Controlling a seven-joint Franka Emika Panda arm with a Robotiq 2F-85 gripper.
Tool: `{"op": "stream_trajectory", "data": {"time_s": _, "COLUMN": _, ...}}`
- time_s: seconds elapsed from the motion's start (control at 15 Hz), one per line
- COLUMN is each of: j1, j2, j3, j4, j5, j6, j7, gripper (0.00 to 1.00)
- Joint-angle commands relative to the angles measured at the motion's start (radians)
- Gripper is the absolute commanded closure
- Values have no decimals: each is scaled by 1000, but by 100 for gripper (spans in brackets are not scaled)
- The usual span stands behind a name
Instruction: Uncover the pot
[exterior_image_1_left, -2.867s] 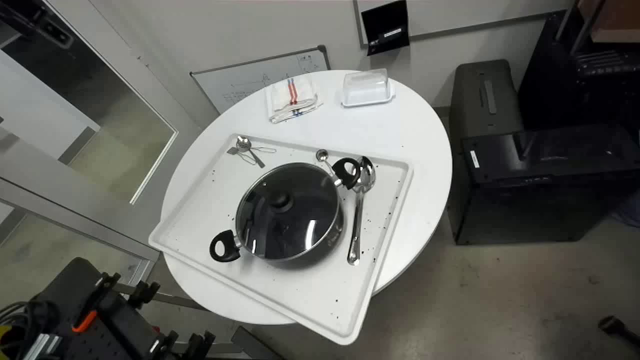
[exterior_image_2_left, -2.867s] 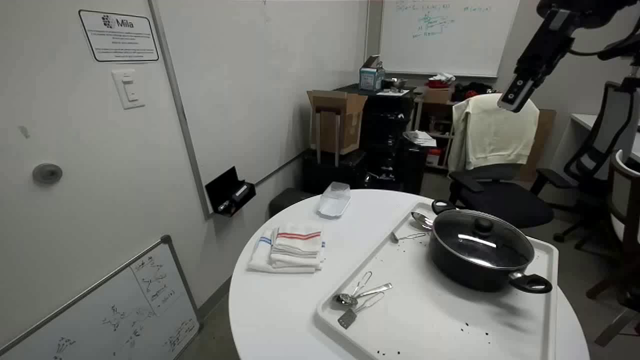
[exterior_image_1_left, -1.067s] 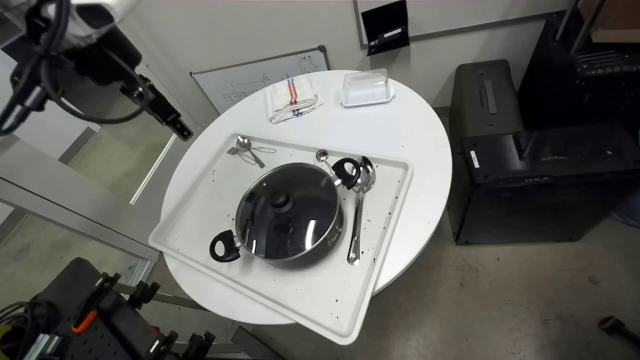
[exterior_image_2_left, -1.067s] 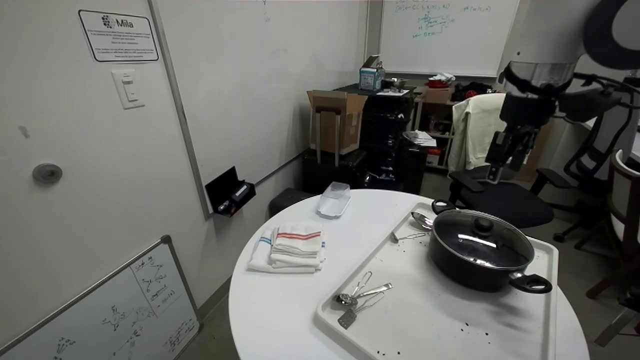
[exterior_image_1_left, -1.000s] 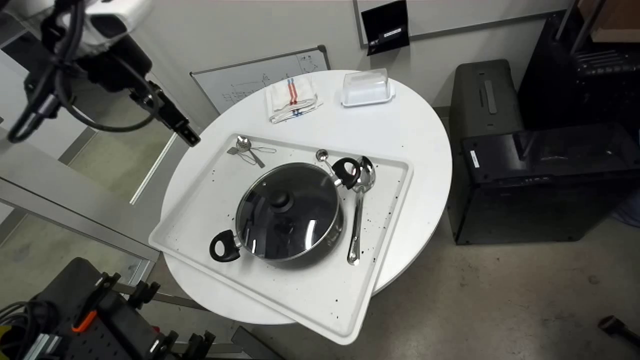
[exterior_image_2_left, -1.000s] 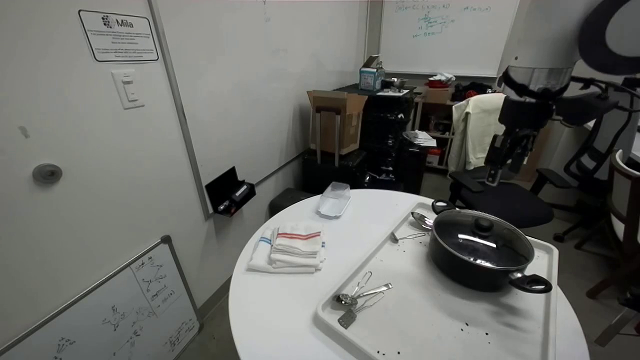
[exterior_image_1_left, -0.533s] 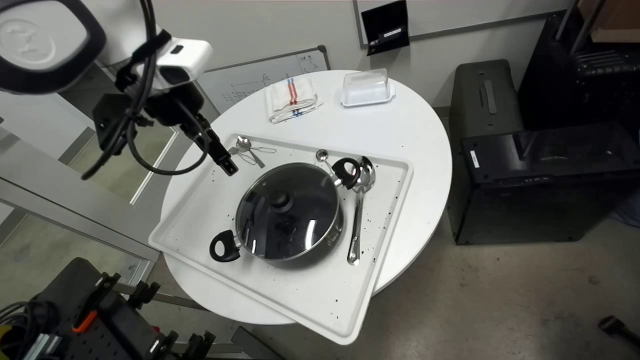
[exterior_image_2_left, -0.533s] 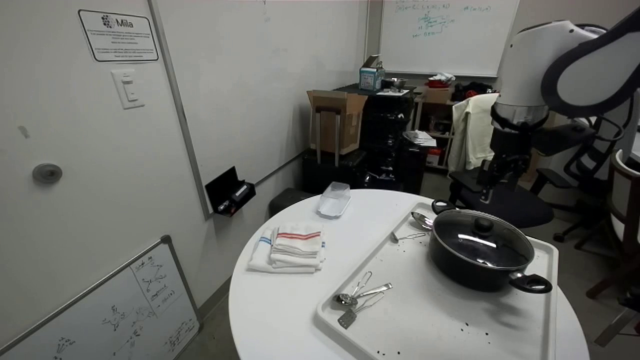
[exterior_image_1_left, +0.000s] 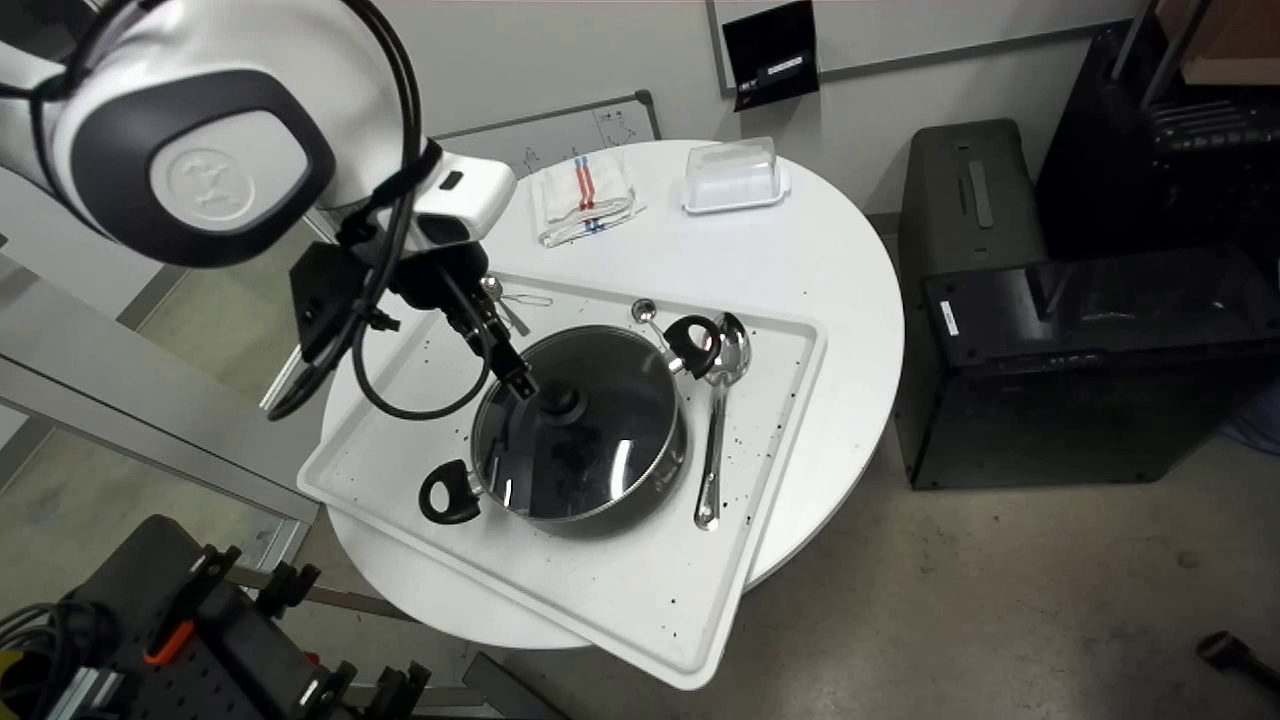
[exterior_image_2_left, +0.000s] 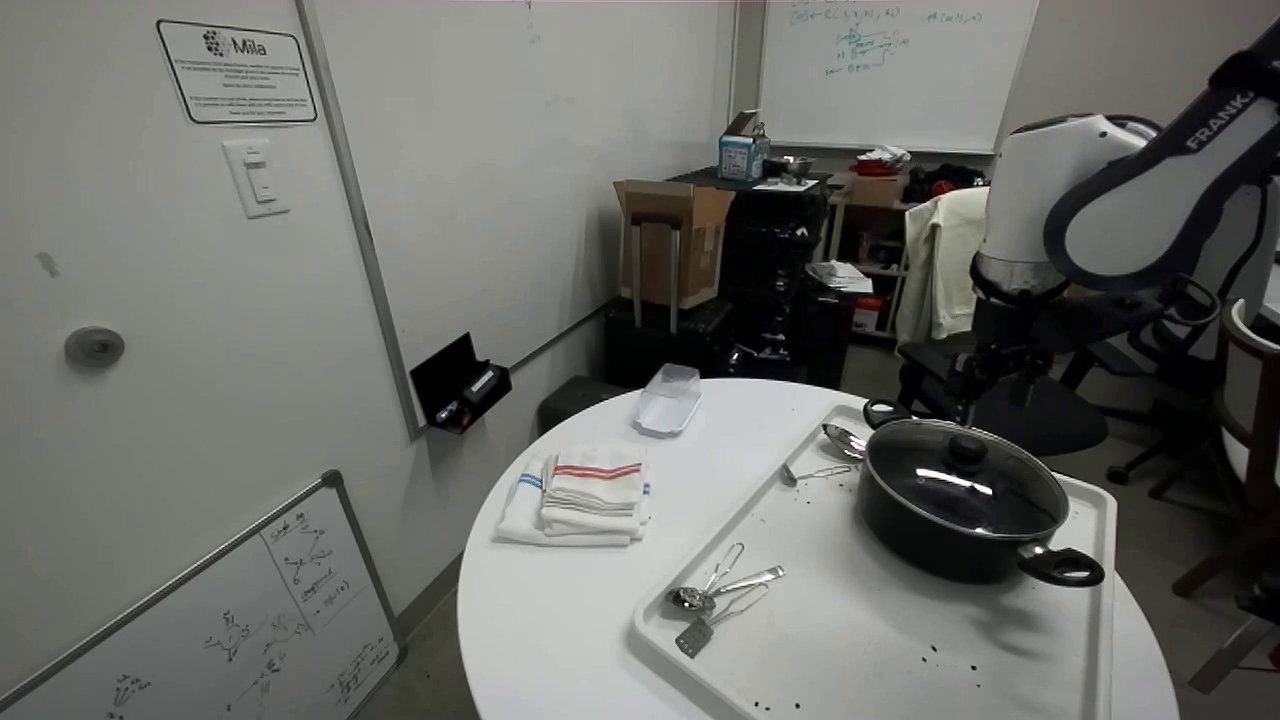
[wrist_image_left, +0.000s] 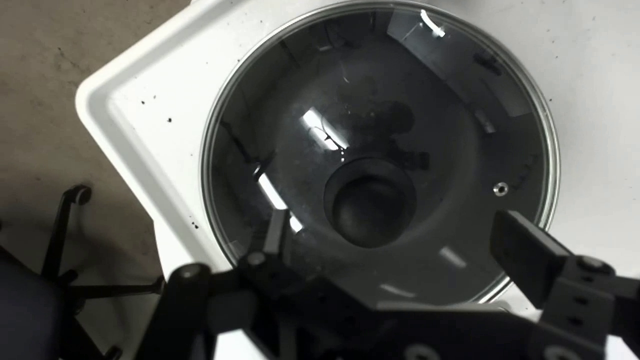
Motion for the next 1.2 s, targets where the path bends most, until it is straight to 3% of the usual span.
{"op": "stream_trajectory", "data": {"time_s": 0.0, "j1": 32, "j2": 78, "j3": -39, "j4": 38, "j5": -7, "j6": 58, "j7": 47, "gripper": 0}}
{"op": "stream_trajectory", "data": {"time_s": 0.93, "j1": 56, "j2": 220, "j3": -63, "j4": 106, "j5": 52, "j6": 158, "j7": 38, "gripper": 0}}
{"op": "stream_trajectory", "data": {"time_s": 1.0, "j1": 55, "j2": 221, "j3": -62, "j4": 107, "j5": 55, "j6": 158, "j7": 37, "gripper": 24}}
{"op": "stream_trajectory", "data": {"time_s": 1.13, "j1": 57, "j2": 221, "j3": -61, "j4": 108, "j5": 59, "j6": 159, "j7": 35, "gripper": 33}}
